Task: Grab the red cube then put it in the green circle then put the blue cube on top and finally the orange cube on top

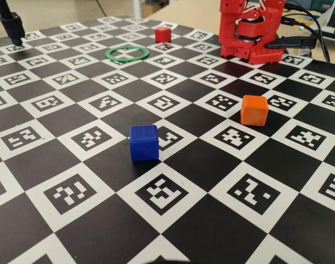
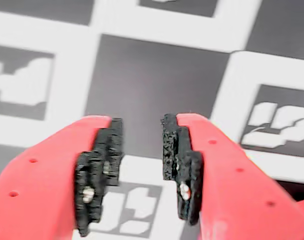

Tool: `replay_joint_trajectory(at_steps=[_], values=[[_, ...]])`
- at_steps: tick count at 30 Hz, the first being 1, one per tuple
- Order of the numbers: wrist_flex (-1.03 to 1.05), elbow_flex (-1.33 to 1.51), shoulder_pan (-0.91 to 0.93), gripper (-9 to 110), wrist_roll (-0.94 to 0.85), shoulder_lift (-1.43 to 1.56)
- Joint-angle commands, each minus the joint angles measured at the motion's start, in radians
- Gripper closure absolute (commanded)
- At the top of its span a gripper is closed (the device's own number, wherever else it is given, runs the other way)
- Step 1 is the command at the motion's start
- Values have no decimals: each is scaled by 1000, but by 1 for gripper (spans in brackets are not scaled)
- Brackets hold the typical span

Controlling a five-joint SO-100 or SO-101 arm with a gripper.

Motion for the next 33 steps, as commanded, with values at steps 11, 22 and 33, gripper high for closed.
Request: replay_joint_trajectory(at_steps=[11,22,33], values=[[40,-170,252,66,-166,-77],[18,-92,272,57,-229,-74],[-265,84,245,57,-163,-63]])
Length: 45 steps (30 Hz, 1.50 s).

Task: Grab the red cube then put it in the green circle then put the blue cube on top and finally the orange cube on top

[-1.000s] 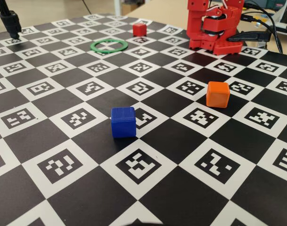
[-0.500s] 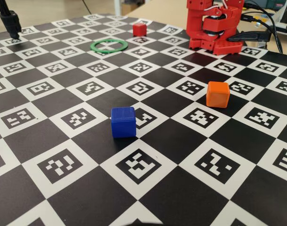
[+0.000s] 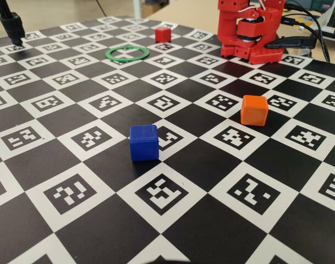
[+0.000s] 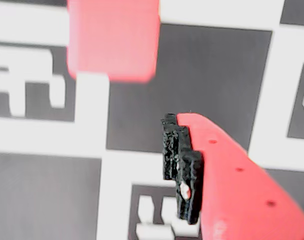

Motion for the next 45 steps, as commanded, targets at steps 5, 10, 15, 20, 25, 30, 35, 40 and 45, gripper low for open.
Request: replay_joint_trajectory(at_steps=[5,10,15,20,25,30,35,40,45], values=[[-149,84,-15,57,57,80],[-195,140,18,57,55,83],[-195,166,41,57,43,87],[-204,198,63,57,26,89],[-221,249,69,57,21,98],[-238,290,81,57,14,104],[-298,351,100,57,0,104],[-383,416,103,57,2,97],[-460,465,103,57,-5,74]])
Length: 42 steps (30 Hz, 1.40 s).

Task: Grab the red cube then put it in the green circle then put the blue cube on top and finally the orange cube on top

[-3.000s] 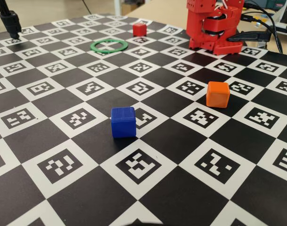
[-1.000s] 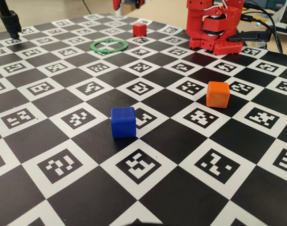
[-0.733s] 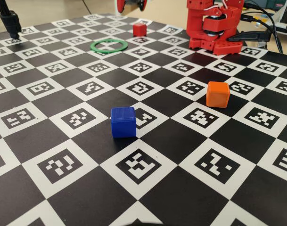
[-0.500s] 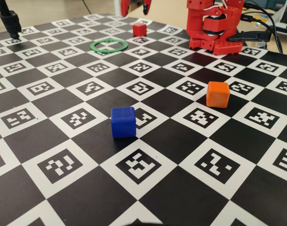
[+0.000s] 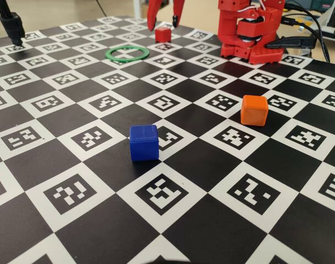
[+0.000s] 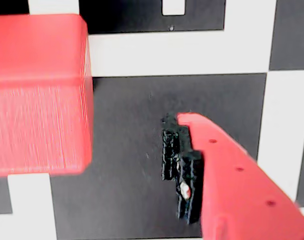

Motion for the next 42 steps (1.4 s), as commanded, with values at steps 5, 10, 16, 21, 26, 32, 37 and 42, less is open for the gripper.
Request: replay_joint_trajectory(at_steps=[5,10,16,21,26,32,37,42], values=[[-60,15,6,57,-15,63],[-67,20,0,57,-17,60],[-71,17,-2,57,-20,48],[-74,25,-15,57,-14,52],[-103,38,-31,57,3,52],[-124,51,-41,57,8,55],[-127,55,-44,57,9,55],[-127,55,-51,57,14,57]])
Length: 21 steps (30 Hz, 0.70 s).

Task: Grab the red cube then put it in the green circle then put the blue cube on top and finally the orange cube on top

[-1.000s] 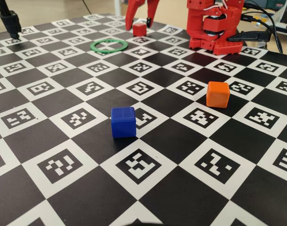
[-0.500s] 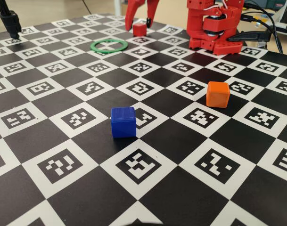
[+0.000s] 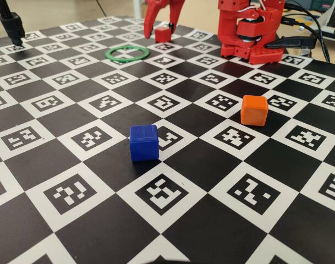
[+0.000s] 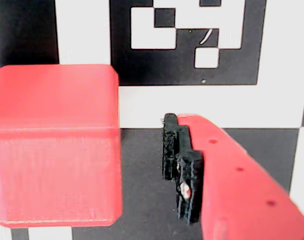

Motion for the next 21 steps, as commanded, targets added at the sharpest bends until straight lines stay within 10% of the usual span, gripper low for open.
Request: replay_joint_trajectory(at_steps=[1,21], values=[[-11,-5,-14,57,5,58],[-14,2,-21,84,20,66]])
